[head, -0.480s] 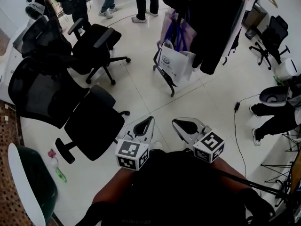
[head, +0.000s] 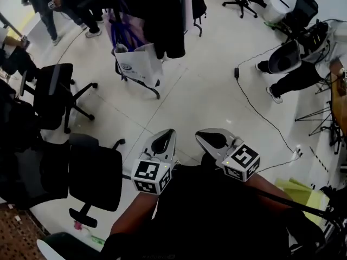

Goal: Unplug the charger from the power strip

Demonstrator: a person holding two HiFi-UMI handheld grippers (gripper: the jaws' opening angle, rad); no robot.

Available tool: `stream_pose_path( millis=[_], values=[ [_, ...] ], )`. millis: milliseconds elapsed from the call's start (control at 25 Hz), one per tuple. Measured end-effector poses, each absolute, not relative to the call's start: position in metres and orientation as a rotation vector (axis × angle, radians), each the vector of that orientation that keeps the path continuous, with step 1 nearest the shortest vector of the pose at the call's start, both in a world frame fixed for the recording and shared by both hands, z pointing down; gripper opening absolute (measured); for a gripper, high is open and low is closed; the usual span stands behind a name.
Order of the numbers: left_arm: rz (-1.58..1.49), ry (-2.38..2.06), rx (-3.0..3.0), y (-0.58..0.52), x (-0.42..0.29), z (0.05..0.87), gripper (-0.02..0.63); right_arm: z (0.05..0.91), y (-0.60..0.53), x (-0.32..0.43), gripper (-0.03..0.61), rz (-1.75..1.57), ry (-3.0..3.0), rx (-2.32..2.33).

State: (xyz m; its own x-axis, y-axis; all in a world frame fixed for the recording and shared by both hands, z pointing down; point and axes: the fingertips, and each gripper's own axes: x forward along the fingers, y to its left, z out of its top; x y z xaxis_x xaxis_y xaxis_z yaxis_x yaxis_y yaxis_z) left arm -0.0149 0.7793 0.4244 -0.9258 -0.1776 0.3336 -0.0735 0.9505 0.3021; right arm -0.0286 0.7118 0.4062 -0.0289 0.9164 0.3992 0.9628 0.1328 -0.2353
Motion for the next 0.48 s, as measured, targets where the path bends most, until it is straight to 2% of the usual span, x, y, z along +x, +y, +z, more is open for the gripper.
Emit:
stream_pose_path(
  millis=[480],
  values=[
    [-0.253, -2.654, 0.669, 0.613, -0.104, 0.414, 0.008, 0.398, 0.526, -0.088, 0.003, 0.026, -2.313, -1.359]
  ],
)
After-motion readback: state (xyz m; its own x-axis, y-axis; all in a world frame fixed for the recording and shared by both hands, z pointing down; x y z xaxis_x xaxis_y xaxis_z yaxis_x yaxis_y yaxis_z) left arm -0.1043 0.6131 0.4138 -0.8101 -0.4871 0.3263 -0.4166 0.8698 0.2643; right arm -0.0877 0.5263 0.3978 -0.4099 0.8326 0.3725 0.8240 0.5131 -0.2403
